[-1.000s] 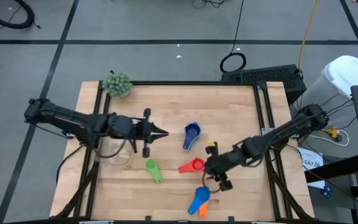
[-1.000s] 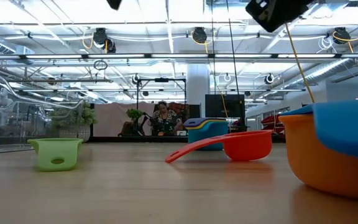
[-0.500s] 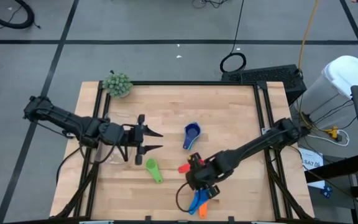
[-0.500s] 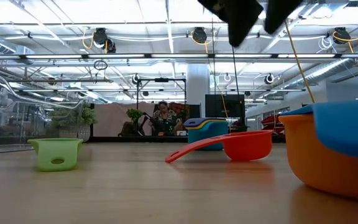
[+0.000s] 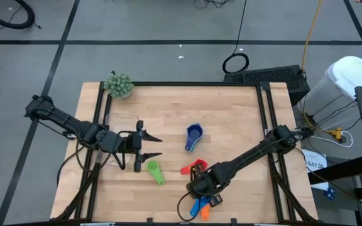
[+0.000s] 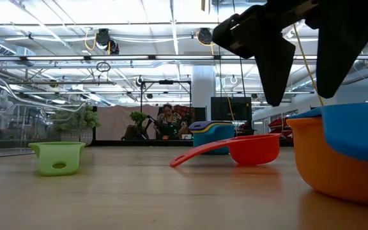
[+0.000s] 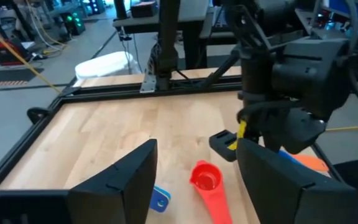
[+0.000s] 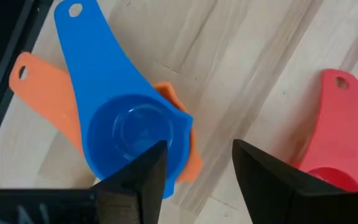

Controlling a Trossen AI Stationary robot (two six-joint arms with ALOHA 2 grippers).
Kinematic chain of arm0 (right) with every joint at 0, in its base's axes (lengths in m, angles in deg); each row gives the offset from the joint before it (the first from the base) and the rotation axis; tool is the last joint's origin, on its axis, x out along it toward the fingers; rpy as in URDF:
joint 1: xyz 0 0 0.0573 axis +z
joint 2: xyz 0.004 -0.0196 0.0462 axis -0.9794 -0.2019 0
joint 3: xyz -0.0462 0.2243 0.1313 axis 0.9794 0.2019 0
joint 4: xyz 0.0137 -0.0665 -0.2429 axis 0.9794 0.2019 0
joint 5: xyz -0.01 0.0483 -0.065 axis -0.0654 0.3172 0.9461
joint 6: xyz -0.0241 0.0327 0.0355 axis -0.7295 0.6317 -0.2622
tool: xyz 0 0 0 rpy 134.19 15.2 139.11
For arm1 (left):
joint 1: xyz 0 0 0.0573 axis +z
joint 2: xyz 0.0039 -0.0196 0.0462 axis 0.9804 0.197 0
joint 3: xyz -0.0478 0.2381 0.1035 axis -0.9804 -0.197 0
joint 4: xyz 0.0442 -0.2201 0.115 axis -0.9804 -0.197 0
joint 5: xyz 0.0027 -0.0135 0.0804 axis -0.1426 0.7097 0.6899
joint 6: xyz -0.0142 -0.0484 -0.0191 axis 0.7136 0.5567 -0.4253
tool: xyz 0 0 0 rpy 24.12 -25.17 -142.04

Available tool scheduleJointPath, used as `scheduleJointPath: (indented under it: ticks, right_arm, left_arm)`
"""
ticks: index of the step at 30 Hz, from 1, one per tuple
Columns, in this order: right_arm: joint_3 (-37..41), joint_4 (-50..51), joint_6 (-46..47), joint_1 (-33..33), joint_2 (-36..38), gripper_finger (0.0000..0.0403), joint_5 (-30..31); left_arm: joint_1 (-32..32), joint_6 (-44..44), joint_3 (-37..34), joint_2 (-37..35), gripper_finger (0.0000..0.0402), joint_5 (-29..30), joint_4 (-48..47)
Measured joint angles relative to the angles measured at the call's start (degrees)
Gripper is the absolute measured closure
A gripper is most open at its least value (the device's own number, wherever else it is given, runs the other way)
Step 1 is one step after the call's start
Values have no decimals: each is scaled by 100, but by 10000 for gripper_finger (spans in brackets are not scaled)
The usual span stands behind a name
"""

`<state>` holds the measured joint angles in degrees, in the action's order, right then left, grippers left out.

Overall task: Nest measuring cups in basket
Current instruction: Stack the bottom stacked measuring cup on top of the top stacked measuring cup

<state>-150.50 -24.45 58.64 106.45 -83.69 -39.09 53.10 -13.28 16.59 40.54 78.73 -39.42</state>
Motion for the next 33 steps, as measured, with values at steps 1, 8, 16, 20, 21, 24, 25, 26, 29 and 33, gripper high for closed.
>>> scheduleJointPath:
  ticks: [1, 8, 16, 20, 21, 24, 25, 26, 29, 33]
  right_arm:
    - [0, -11, 4, 0, 0, 227, -3]
    - [5, -26, 203, 2, 0, 227, -164]
    - [429, -458, 627, 2, 0, 227, -459]
    - [642, -677, 689, 2, 0, 227, -464]
    - [666, -681, 689, 2, 0, 227, -464]
    - [695, -738, 681, 2, 3, 227, -463]
    - [714, -736, 674, 2, 4, 227, -456]
    - [741, -724, 674, 1, 4, 227, -455]
    - [820, -714, 685, -17, 4, 240, -455]
    - [1015, -717, 667, -38, 4, 295, -453]
  left_arm:
    - [-16, 0, 0, 0, 184, 0, -9]
    - [-27, -2, 0, 0, 211, 0, -92]
    - [-27, -22, 0, 0, 216, -2, -83]
    - [-27, -22, 0, 0, 208, -4, -83]
    - [-27, -22, 0, 0, 206, -4, -83]
    - [-27, -45, 0, 0, 202, -7, -75]
    - [-27, -64, 0, 0, 202, -7, -71]
    - [-27, -70, 0, 0, 203, -8, -63]
    - [-27, -72, 0, 0, 210, -9, -61]
    - [-27, -71, 0, 0, 221, -11, -59]
